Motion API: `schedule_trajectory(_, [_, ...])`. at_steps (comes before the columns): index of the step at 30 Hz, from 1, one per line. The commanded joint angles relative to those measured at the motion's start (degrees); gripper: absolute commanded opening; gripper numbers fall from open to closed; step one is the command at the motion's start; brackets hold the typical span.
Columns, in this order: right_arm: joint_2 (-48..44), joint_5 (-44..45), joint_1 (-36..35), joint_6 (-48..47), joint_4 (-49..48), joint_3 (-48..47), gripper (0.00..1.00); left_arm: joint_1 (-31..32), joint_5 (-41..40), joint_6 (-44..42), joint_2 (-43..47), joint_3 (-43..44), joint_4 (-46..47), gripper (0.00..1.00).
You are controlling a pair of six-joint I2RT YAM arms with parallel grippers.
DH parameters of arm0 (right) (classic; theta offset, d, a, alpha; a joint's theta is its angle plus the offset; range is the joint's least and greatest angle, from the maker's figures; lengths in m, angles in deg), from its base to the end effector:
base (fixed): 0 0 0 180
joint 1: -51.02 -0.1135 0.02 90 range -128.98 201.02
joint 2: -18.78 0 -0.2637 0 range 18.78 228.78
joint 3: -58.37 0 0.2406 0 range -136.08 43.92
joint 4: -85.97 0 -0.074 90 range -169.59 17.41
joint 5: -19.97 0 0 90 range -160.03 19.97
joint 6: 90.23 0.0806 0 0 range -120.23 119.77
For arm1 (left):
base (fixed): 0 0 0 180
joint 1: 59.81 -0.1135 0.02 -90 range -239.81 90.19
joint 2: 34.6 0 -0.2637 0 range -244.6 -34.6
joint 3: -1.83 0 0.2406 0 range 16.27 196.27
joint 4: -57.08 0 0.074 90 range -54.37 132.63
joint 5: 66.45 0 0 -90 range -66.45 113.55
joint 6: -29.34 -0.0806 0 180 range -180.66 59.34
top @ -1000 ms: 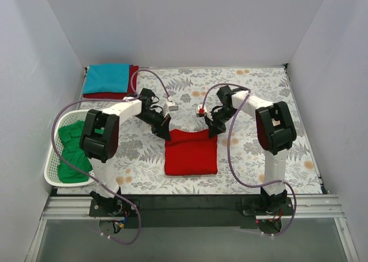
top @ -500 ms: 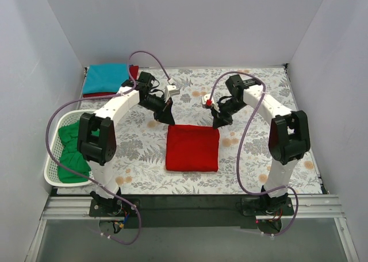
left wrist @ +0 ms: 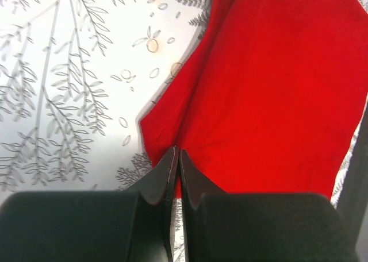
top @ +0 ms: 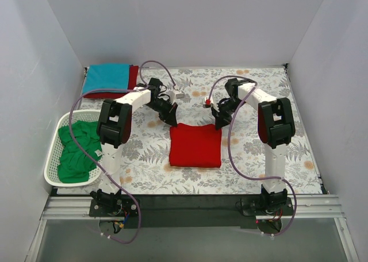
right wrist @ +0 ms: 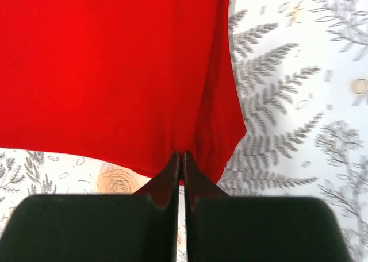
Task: Fold and stack the t-shirts
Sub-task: Fold the tshirt
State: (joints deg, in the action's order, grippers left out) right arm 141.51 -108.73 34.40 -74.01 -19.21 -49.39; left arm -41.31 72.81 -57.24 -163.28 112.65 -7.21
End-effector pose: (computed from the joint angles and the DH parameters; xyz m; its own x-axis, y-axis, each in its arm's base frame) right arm 0.3646 0.1614 0.1363 -0.0512 -0.7973 -0.6014 -0.9830 -0.0659 0.1711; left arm 0.3894 -0.1947 0.1202 -0.9560 0.2788 -0.0916 0.2486 0.6038 -0.7574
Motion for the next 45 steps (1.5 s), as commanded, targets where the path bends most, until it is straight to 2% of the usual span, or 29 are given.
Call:
schedule_trajectory(1, [0.75, 0.65, 0.63, 0.64, 0.79, -4.05, 0.01, -0.92, -1.44, -0.25, 1.77, 1.62, 1.16, 0.00])
schedule_trajectory(7, [-1.62, -1.56, 0.36, 2.50, 1.23, -2.05, 0.01, -2.15, -0.73, -4.72, 5.01, -1.80, -2.36, 0.06])
schedule_trajectory(14, [-7.42, -2.96, -2.88, 4.25, 0.79, 11.21, 0.01, -2.15, 0.14, -9.30, 10.29, -12.42, -5.34, 0.00])
schedule_trajectory(18, [-11.28, -4.54, -5.26, 5.83, 0.88, 16.76, 0.01, -2.15, 0.84, -12.11, 14.33, -17.52, -7.37, 0.01])
schedule_trajectory(20, [-13.75, -5.51, -6.40, 6.28, 0.88, 18.34, 0.01, -2.24, 0.84, -12.91, 17.14, -18.94, -7.81, 0.08])
schedule_trajectory(21, [-14.36, -5.69, -6.67, 6.89, 0.88, 18.87, 0.01, -3.03, 1.63, -12.65, 18.02, -19.38, -7.55, 0.24])
schedule_trajectory(22, [-15.06, -5.77, -6.76, 7.42, 1.05, 18.87, 0.01, -3.47, 2.42, -12.30, 18.90, -19.30, -7.29, 0.30])
schedule_trajectory(23, [-15.25, -6.21, -6.76, 7.86, 1.14, 18.61, 0.01, -3.73, 4.77, -12.73, 21.00, -19.39, -6.68, 0.45])
schedule_trajectory(24, [-15.42, -6.48, -6.76, 8.21, 1.23, 18.09, 0.01, -3.91, 6.02, -12.13, 22.50, -19.82, -4.93, 0.55])
schedule_trajectory(28, [-15.69, -8.23, -6.84, 9.87, 1.06, 16.68, 0.01, -2.86, 12.53, -9.76, 29.36, -26.75, 8.07, 0.60])
schedule_trajectory(33, [-16.21, -10.78, -6.84, 10.94, 1.06, 16.41, 0.02, 1.87, 15.25, -7.38, 26.92, -27.47, 18.89, 0.59])
schedule_trajectory(37, [-17.44, -11.31, -7.11, 11.02, 1.06, 17.12, 0.02, 5.40, 13.50, -6.41, 25.51, -31.24, 31.79, 0.59])
schedule_trajectory(45, [-19.55, -11.49, -7.37, 10.32, 0.88, 18.26, 0.01, 10.49, 13.77, -11.76, 21.55, -32.04, 33.15, 0.59])
